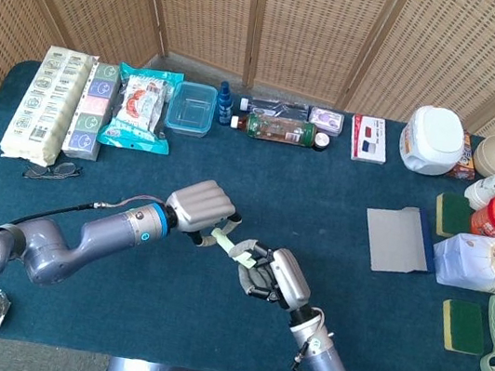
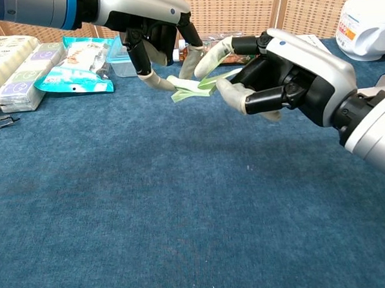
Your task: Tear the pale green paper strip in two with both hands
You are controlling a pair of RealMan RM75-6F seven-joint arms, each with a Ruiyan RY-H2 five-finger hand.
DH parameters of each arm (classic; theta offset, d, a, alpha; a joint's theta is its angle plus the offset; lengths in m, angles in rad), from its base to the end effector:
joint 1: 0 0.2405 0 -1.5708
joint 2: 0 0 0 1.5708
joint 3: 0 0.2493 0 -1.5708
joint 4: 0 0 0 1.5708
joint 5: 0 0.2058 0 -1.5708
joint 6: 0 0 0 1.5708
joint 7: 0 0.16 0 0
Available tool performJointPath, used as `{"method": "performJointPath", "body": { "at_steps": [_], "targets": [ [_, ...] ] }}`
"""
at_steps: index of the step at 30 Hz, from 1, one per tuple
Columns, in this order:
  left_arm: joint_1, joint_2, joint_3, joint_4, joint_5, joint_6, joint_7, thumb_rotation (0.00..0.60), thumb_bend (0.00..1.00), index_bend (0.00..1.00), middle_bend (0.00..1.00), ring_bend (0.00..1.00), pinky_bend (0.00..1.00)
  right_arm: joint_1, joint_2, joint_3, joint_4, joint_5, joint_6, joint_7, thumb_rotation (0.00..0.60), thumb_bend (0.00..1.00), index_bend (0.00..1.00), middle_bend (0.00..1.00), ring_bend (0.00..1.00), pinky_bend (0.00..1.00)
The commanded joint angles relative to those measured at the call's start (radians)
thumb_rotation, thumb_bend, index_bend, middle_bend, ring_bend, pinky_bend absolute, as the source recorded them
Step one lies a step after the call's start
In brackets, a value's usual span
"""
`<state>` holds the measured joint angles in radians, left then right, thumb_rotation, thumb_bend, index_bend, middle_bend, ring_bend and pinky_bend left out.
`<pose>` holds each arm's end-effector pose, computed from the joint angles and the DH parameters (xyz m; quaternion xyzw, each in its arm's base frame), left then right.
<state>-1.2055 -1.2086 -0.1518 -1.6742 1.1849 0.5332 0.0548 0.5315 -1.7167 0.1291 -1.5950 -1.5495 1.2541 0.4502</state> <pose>-0.0050 0.3677 0.0189 -0.8817 -0.2765 -0.3105 0.2232 -0.0877 -0.2646 -0.0268 0.5226 -0.5659 0.6250 0.1262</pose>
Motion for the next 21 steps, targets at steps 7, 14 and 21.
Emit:
{"method": "performJointPath", "body": {
  "at_steps": [7,14,21],
  "targets": [
    [0.002,-0.007,-0.001,0.008,0.009,0.0,-0.006,0.6,0.42,0.66,1.0,1.0,0.9,0.001,0.008,-0.005,-0.005,-0.002,-0.006,0.0,0.6,0.56,0.38,1.0,0.93,0.91],
    [0.003,-0.008,-0.002,0.009,0.012,0.0,-0.008,0.6,0.42,0.66,1.0,1.0,0.9,0.002,0.011,-0.006,-0.009,-0.003,-0.006,-0.005,0.6,0.58,0.37,1.0,0.93,0.91],
    [0.003,-0.008,-0.003,0.01,0.014,-0.001,-0.012,0.6,0.42,0.66,1.0,1.0,0.9,0.002,0.013,-0.006,-0.01,-0.002,-0.007,-0.007,0.6,0.63,0.37,1.0,0.93,0.91]
  ]
}}
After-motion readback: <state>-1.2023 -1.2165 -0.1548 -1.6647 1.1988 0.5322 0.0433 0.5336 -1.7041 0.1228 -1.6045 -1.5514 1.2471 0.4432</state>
